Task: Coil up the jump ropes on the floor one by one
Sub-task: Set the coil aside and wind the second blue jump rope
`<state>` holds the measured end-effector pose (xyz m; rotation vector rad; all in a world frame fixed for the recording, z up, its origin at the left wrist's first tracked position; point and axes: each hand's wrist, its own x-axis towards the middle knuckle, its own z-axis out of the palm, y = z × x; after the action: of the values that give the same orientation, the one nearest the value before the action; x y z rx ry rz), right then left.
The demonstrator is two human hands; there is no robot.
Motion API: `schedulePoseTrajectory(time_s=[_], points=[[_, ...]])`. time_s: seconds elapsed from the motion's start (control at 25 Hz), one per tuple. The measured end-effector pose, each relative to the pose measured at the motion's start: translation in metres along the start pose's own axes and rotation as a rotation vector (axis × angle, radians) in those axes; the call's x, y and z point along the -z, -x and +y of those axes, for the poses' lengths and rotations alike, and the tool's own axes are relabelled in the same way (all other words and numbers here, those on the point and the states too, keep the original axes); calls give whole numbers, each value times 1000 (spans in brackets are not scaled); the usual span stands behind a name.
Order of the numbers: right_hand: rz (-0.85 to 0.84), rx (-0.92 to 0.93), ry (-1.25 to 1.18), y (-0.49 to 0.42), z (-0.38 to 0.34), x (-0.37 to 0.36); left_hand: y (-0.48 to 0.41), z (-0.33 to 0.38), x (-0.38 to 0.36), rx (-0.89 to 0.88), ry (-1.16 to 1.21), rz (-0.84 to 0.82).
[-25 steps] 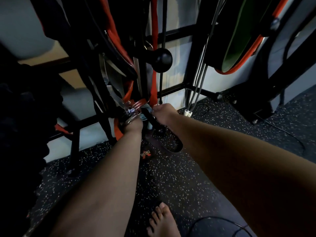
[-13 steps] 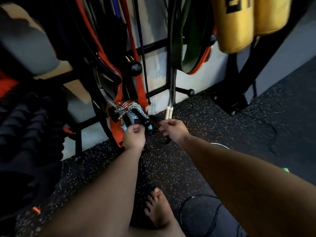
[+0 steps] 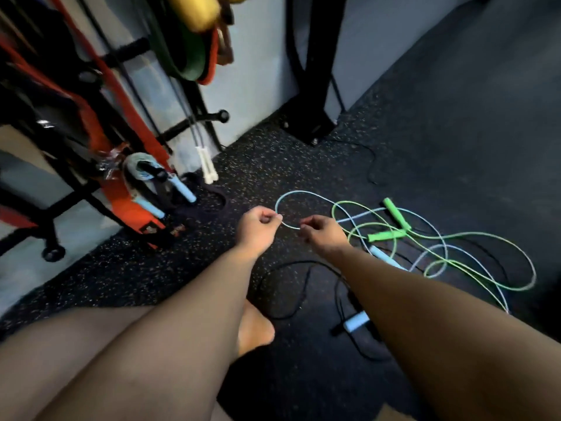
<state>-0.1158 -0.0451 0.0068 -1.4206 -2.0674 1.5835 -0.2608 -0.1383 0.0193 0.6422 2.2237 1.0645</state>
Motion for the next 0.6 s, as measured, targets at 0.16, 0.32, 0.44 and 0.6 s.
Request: schedulePoseTrajectory(time_s=[0.16, 0.32, 0.44, 0.6], points=[[96, -82, 6, 31, 68, 54, 23, 14, -67, -45, -84, -145], [160, -183, 40, 55, 136, 94, 34, 13, -117, -78, -177, -266], [183, -238, 30, 67, 179, 115, 45, 6, -155, -54, -232, -359], [161, -297, 18, 73, 224, 125, 53, -7, -201, -19, -289, -445]])
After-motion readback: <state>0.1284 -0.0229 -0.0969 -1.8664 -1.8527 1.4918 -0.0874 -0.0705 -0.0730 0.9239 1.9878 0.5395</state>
